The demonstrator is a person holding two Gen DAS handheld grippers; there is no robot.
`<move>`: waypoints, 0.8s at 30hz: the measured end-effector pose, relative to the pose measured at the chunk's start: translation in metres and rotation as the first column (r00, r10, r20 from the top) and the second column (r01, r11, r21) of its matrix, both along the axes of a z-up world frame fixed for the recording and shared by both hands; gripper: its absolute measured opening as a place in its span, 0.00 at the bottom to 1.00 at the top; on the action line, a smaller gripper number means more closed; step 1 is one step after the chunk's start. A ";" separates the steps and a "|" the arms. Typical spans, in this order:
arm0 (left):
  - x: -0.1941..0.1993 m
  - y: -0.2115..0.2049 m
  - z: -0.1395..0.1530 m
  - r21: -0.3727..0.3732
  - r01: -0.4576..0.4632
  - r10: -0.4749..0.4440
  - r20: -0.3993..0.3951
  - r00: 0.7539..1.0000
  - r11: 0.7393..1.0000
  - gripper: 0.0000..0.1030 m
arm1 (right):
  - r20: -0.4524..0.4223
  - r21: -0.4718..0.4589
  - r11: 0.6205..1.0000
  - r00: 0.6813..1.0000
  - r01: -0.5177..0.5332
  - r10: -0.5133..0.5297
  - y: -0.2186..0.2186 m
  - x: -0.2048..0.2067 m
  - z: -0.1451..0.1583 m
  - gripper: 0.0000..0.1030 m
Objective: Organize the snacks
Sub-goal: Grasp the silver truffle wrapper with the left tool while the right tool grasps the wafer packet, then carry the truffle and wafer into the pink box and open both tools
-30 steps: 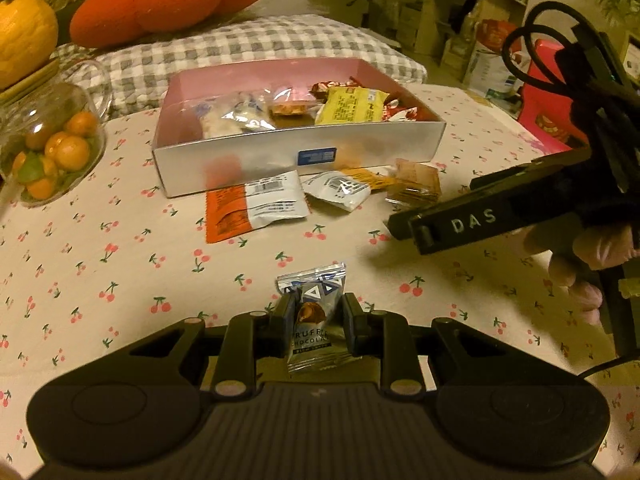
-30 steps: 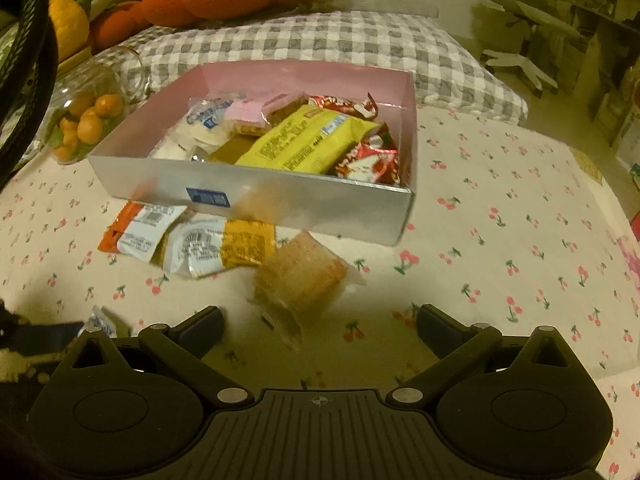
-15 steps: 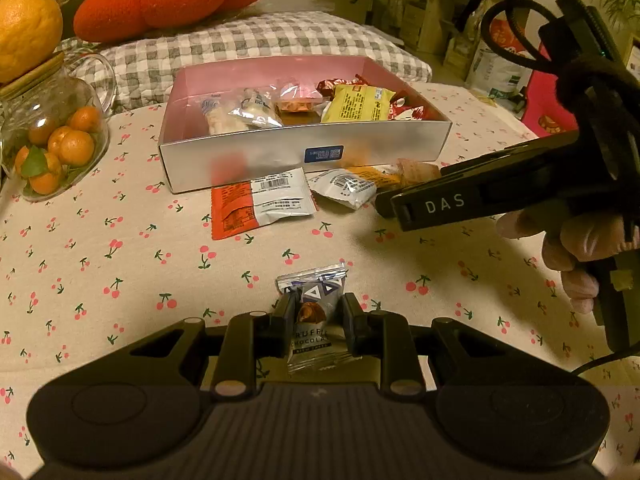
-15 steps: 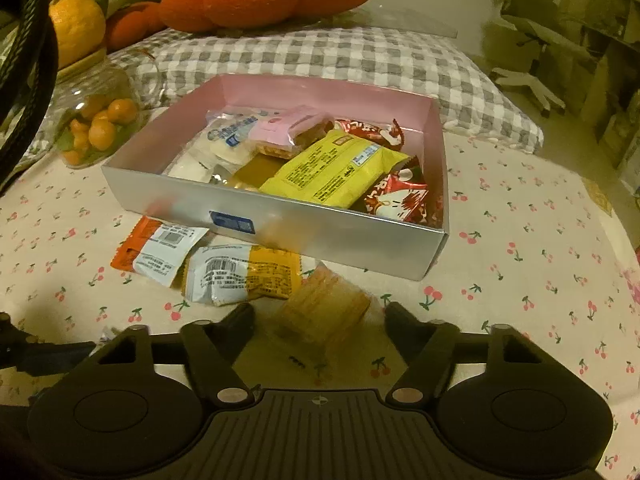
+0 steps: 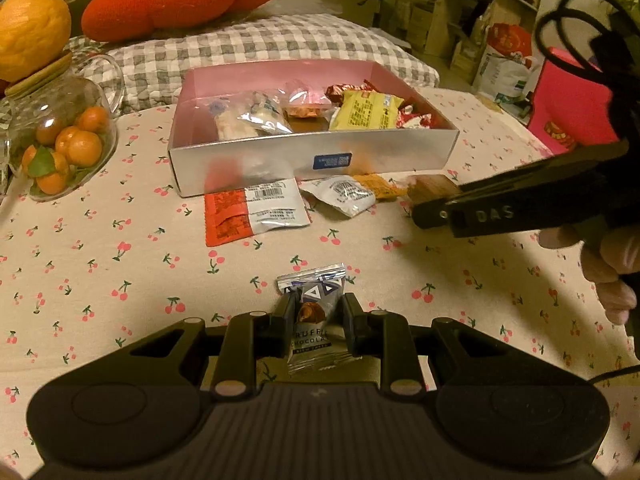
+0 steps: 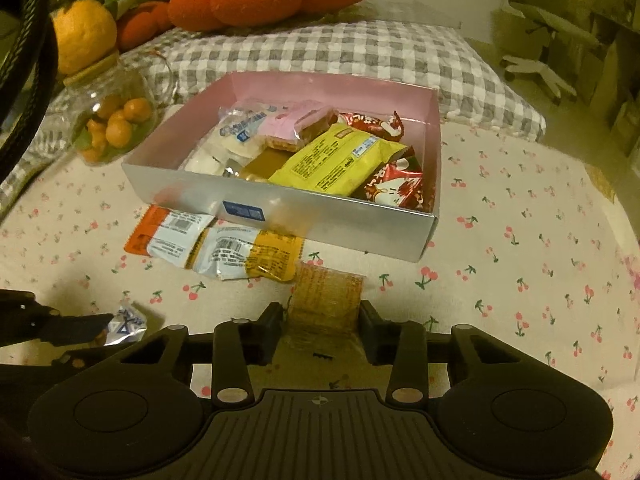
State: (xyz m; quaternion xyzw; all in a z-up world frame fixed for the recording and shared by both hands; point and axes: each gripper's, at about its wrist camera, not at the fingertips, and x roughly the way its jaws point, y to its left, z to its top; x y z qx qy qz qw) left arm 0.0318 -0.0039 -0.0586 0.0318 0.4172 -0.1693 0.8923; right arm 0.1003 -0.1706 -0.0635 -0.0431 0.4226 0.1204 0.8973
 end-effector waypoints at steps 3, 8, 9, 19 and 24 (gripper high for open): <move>0.002 0.002 0.005 -0.014 -0.012 0.013 0.010 1.000 1.000 0.22 | 0.003 0.032 0.999 1.000 0.006 -0.006 -0.005 -0.003 0.007 0.37; 0.008 0.009 0.014 -0.043 -0.042 0.043 0.028 0.999 0.998 0.22 | -0.002 0.099 0.995 1.000 0.017 -0.017 -0.011 -0.006 0.019 0.37; 0.009 0.011 0.017 -0.049 -0.048 0.049 0.032 0.998 0.998 0.22 | -0.004 0.116 0.993 1.000 0.021 -0.020 -0.012 -0.006 0.021 0.37; 0.028 0.024 0.039 -0.125 -0.120 0.130 0.072 0.989 0.985 0.22 | 0.026 0.257 0.965 0.998 0.043 -0.052 -0.017 -0.009 0.044 0.37; 0.041 0.029 0.048 -0.178 -0.164 0.182 0.088 0.979 0.970 0.22 | 0.037 0.319 0.945 0.996 0.065 -0.081 -0.019 -0.004 0.051 0.37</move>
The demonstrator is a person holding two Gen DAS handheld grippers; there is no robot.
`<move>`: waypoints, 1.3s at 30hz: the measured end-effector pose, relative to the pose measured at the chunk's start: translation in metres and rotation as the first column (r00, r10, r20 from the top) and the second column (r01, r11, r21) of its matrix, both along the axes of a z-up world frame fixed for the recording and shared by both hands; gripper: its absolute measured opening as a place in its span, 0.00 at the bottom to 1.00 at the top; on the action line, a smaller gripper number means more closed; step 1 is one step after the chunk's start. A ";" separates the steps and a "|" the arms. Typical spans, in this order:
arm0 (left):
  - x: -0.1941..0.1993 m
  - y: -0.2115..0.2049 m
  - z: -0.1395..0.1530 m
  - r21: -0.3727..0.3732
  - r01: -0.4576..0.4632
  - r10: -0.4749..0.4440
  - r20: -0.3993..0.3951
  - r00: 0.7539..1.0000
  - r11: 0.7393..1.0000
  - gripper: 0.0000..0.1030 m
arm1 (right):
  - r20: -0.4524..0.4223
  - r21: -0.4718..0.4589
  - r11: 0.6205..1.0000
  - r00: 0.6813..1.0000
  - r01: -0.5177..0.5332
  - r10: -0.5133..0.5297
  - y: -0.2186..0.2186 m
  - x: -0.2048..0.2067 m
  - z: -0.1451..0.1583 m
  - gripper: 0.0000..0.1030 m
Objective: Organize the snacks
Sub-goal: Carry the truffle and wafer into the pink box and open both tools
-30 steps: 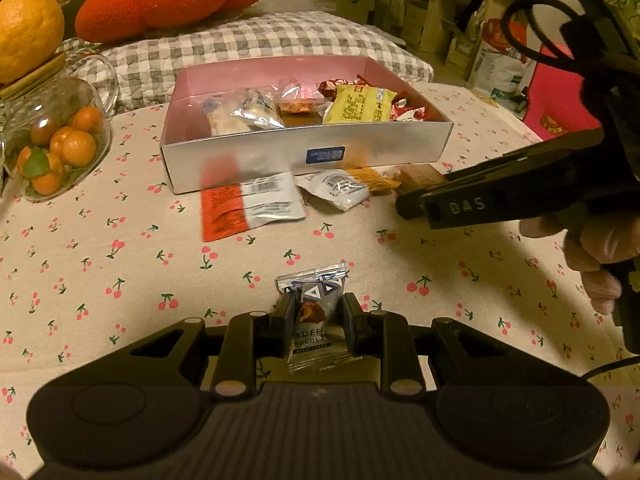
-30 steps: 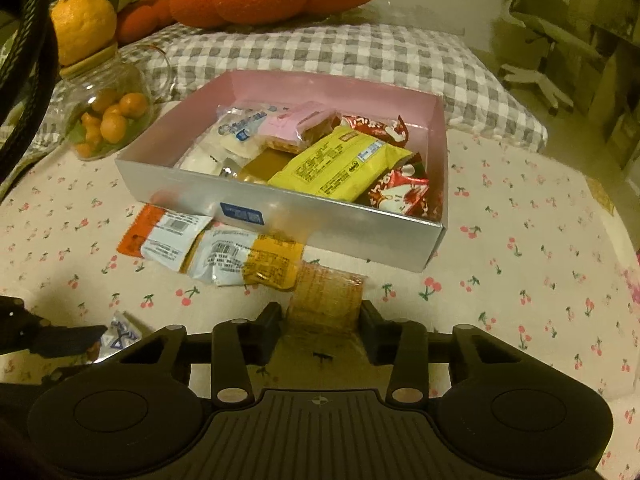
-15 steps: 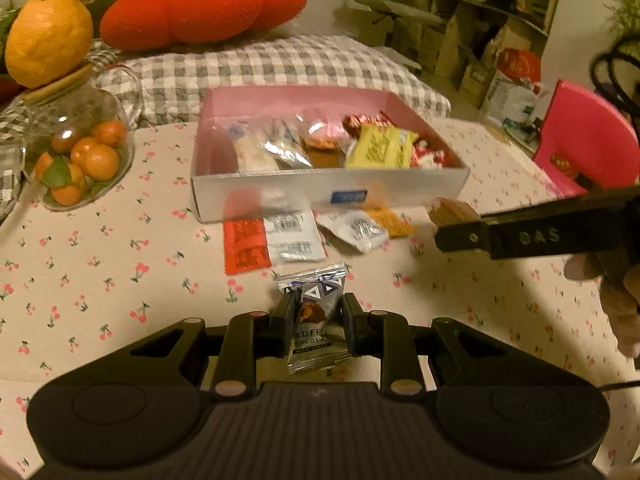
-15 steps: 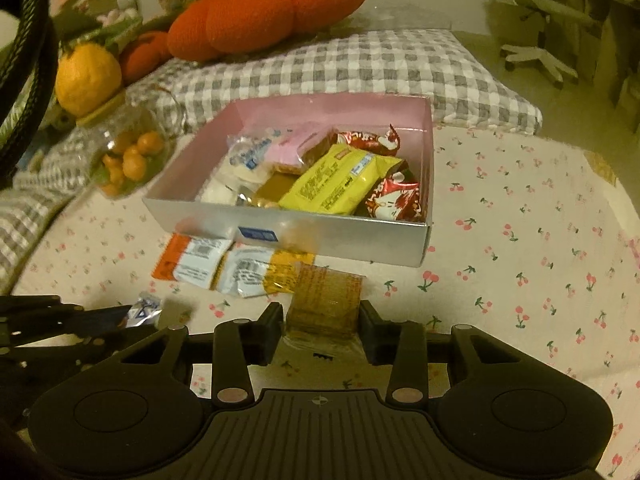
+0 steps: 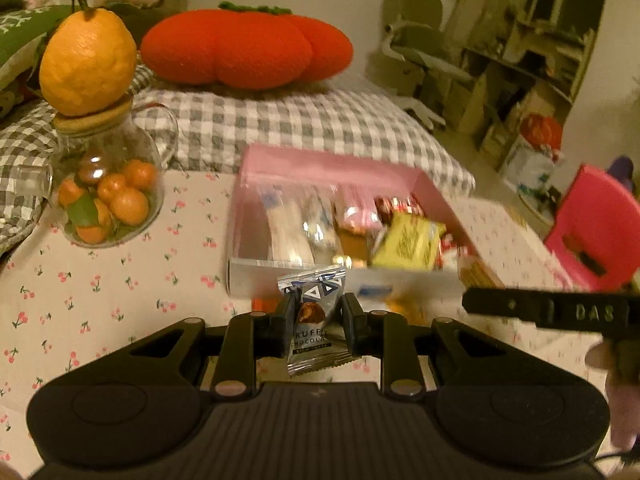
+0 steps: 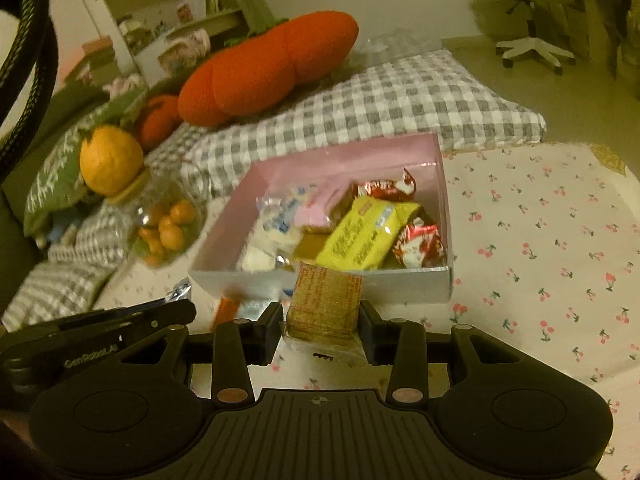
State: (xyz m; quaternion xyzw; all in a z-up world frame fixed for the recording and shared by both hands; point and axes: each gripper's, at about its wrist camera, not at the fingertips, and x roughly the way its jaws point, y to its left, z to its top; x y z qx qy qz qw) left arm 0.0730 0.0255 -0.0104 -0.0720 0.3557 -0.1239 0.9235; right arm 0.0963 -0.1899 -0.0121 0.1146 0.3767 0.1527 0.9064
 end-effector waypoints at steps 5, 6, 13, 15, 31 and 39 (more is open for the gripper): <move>0.017 0.005 0.006 -0.059 -0.049 0.050 0.023 0.998 0.997 0.22 | 0.011 0.065 0.997 0.999 0.040 -0.041 -0.003 0.009 0.004 0.37; 0.020 0.006 0.006 -0.069 -0.058 0.060 0.024 0.998 0.996 0.22 | 0.012 0.076 0.996 0.999 0.047 -0.048 -0.003 0.011 0.004 0.37; 0.043 0.004 0.001 -0.075 -0.111 0.114 0.037 0.993 0.991 0.22 | -0.007 0.159 0.982 0.995 0.102 -0.102 -0.001 0.031 -0.005 0.38; 0.046 0.002 -0.001 -0.046 -0.115 0.117 0.050 0.992 0.992 0.22 | -0.018 0.185 0.976 0.993 0.117 -0.116 -0.001 0.037 -0.009 0.38; 0.063 -0.002 -0.019 -0.001 -0.117 0.117 0.065 0.991 0.993 0.33 | -0.077 0.265 0.944 0.980 0.196 -0.182 0.000 0.060 -0.031 0.44; 0.058 -0.002 -0.016 0.032 -0.097 0.095 0.057 0.994 0.995 0.52 | -0.056 0.288 0.940 0.983 0.181 -0.173 -0.002 0.055 -0.022 0.61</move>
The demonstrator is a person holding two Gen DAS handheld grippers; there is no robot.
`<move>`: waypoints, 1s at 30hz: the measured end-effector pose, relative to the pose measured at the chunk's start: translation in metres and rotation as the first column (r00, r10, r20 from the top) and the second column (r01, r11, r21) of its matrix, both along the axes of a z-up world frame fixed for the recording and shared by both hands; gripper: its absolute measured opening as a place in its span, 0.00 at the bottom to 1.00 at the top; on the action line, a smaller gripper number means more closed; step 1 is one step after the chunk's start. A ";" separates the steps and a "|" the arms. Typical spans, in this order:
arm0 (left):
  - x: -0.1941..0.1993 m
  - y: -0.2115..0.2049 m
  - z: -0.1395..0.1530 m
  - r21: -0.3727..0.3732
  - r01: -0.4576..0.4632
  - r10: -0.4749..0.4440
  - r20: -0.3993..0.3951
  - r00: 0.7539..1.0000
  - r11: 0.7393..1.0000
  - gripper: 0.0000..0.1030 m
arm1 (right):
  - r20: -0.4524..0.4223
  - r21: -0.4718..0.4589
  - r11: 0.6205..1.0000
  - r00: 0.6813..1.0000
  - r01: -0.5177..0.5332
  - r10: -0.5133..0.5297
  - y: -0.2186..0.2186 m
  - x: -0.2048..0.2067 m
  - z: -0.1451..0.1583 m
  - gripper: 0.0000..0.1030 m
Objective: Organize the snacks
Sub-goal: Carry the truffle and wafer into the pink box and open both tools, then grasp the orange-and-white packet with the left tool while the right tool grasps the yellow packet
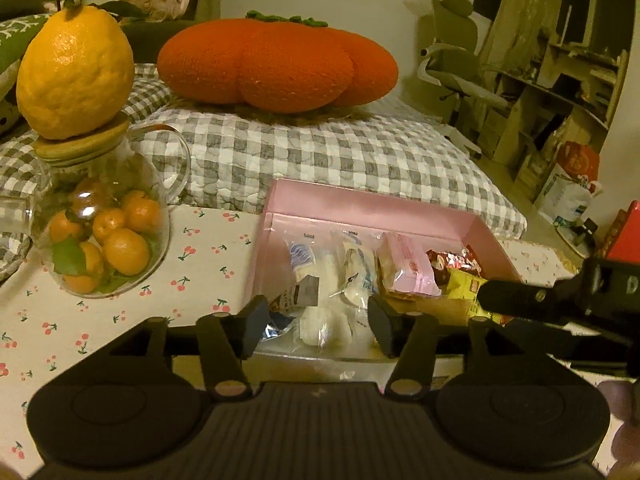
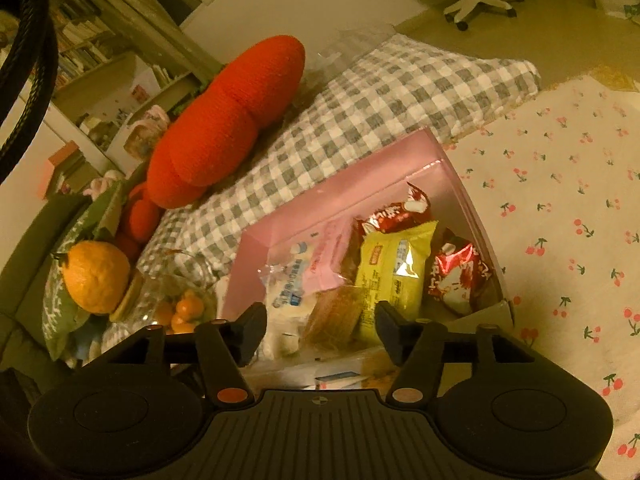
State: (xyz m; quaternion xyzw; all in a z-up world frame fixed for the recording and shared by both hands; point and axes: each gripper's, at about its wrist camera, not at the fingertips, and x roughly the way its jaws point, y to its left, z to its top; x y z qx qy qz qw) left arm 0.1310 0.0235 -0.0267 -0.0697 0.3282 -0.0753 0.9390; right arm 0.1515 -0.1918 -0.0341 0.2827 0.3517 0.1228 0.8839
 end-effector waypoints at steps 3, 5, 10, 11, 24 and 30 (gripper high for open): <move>-0.004 -0.001 0.001 0.023 0.007 -0.006 -0.015 1.000 1.000 0.60 | 0.012 -0.013 1.000 1.000 -0.016 0.016 0.001 -0.003 0.006 0.61; -0.008 -0.003 0.001 0.046 0.016 -0.014 -0.024 1.000 0.999 0.67 | 0.019 -0.028 0.999 0.999 -0.026 0.026 0.001 -0.007 0.009 0.63; -0.019 -0.006 0.003 0.090 0.044 -0.041 -0.039 0.998 0.995 0.78 | 0.027 -0.079 0.996 0.999 -0.030 0.032 -0.004 -0.015 0.016 0.74; -0.021 -0.007 0.003 0.099 0.048 -0.044 -0.040 0.998 0.994 0.80 | 0.026 -0.083 0.996 0.999 -0.030 0.032 -0.005 -0.017 0.017 0.77; -0.046 -0.003 -0.005 0.230 0.092 -0.075 -0.083 0.994 0.969 0.93 | -0.019 -0.213 0.977 1.000 -0.021 0.017 -0.018 -0.039 0.014 0.91; -0.055 0.005 -0.016 0.275 0.106 -0.078 -0.112 0.991 0.955 0.95 | -0.056 -0.299 0.953 0.998 -0.046 0.031 -0.020 -0.047 0.003 0.91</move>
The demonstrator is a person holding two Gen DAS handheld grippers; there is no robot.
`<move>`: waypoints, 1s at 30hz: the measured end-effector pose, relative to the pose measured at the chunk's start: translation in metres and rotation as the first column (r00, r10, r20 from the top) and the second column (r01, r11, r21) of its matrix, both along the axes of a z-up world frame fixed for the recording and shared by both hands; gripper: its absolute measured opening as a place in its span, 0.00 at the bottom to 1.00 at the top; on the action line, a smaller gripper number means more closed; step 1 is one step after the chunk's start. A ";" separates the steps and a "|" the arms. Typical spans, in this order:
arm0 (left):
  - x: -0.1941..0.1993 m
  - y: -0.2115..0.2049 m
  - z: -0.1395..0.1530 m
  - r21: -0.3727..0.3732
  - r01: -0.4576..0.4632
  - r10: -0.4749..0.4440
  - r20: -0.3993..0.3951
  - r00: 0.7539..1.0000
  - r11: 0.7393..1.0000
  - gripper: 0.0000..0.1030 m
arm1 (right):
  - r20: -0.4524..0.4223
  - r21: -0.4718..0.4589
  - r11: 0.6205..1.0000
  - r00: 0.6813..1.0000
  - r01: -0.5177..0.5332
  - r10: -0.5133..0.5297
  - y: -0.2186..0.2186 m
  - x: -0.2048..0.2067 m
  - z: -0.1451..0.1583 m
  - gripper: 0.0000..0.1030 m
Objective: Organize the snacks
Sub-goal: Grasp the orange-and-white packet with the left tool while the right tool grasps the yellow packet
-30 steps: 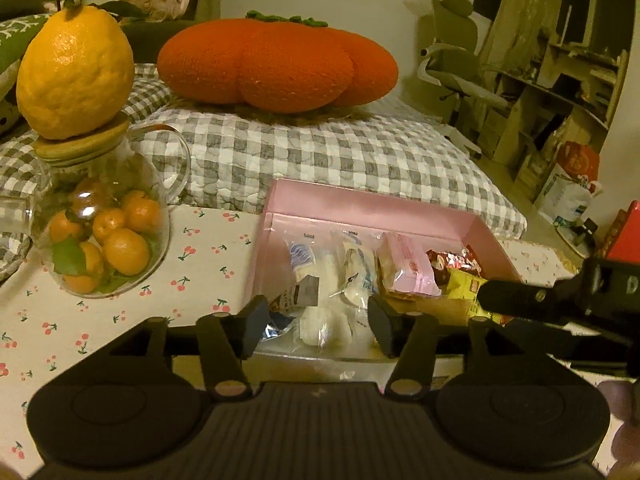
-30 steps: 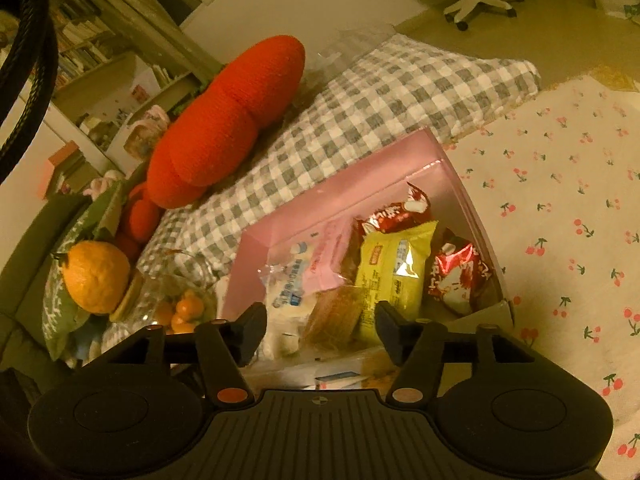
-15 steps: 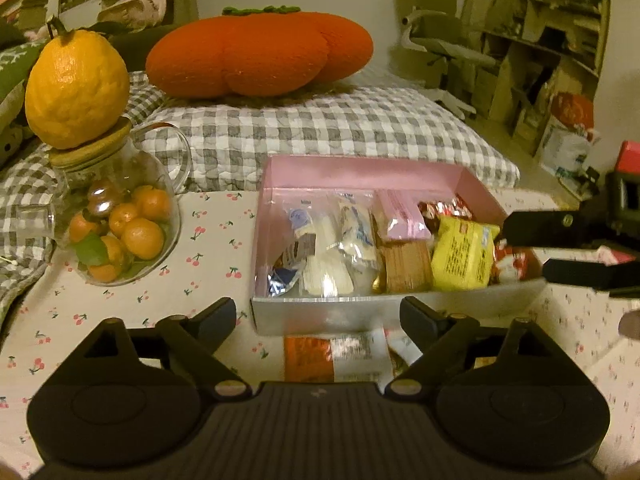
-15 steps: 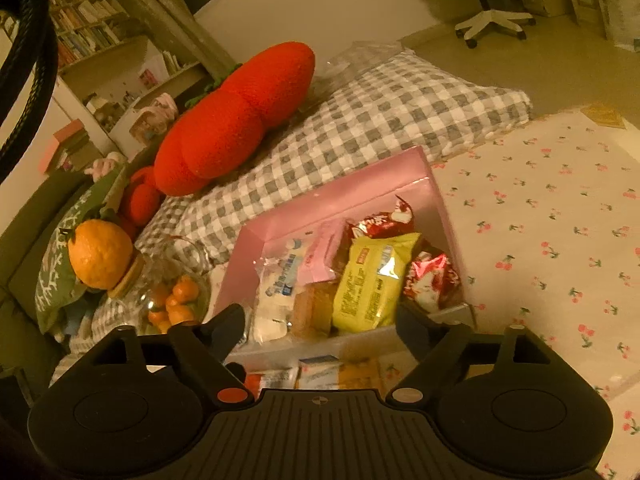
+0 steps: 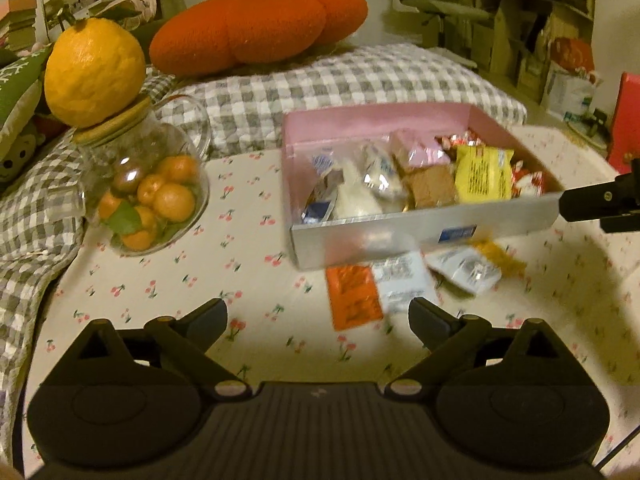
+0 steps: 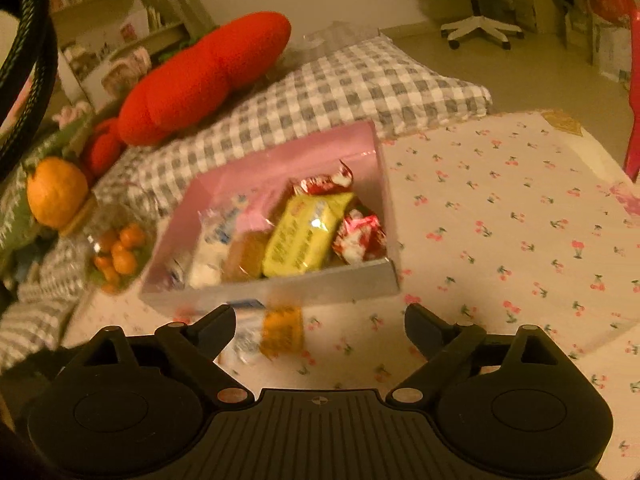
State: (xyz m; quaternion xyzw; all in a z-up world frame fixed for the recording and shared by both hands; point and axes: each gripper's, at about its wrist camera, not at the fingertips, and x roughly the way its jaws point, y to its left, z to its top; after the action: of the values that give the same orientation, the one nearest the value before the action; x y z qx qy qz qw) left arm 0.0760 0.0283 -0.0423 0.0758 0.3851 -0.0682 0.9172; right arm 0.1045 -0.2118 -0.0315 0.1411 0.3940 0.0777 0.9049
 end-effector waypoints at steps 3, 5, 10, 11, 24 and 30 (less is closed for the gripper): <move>-0.004 0.003 -0.006 0.009 0.022 -0.022 -0.005 1.000 1.000 0.95 | -0.007 -0.045 0.999 1.000 -0.014 0.013 0.002 -0.004 -0.005 0.91; -0.007 0.003 -0.010 0.018 0.043 -0.043 0.000 0.999 0.999 0.96 | -0.015 -0.065 0.998 1.000 -0.023 0.022 0.003 -0.005 -0.008 0.91; -0.005 0.003 -0.020 0.006 0.095 -0.095 0.013 0.995 0.995 0.94 | -0.040 -0.100 0.994 0.999 -0.041 0.037 0.007 -0.007 -0.017 0.91; -0.003 0.003 -0.021 -0.011 0.109 -0.109 0.017 0.994 0.994 0.93 | -0.042 -0.103 0.994 0.998 -0.044 0.040 0.008 -0.007 -0.018 0.91; 0.017 -0.014 -0.034 -0.076 0.251 -0.250 0.017 0.968 0.965 0.70 | -0.059 -0.139 0.987 0.996 -0.075 0.067 0.012 0.002 -0.031 0.91; 0.007 -0.026 -0.029 -0.120 0.374 -0.381 -0.040 0.924 0.920 0.56 | -0.061 -0.132 0.988 0.995 -0.082 0.074 0.011 0.006 -0.033 0.91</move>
State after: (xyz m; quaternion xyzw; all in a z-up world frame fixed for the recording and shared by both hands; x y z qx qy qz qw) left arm 0.0829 0.0021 -0.0709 0.0958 0.3873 -0.2670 0.8772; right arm 0.1102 -0.2012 -0.0644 0.0666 0.4286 0.0826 0.8973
